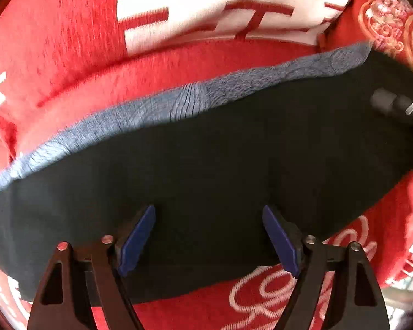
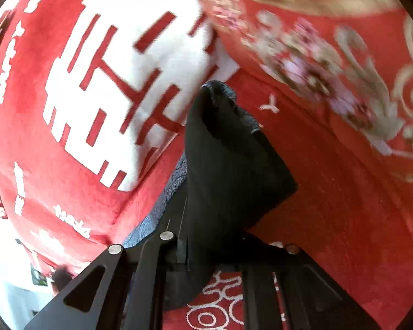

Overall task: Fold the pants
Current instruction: 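Grasp the trouser leg end with the right gripper and lift it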

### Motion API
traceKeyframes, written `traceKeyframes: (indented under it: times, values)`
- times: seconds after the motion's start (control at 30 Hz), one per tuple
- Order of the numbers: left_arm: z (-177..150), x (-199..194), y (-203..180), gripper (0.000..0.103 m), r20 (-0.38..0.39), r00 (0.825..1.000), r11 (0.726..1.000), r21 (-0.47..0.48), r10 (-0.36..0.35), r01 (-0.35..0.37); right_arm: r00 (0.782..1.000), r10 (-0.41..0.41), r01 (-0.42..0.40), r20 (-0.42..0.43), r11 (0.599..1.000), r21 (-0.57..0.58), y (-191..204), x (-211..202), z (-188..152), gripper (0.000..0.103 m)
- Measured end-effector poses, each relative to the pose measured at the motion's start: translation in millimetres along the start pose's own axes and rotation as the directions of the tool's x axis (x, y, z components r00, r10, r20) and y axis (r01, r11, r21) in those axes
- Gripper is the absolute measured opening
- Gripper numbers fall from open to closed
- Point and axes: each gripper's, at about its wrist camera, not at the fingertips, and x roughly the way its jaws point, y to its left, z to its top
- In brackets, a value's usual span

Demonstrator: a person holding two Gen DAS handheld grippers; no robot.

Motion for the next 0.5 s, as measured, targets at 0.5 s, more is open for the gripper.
traceKeyframes:
  times: [0.5]
  values:
    - [-1,-40,77,0.082,0.003,0.992,0.985,-0.121,-0.124,0.124,0.988,-0.145,0.155,0.061,0.833,-0.531,151,-5,-50,0.013]
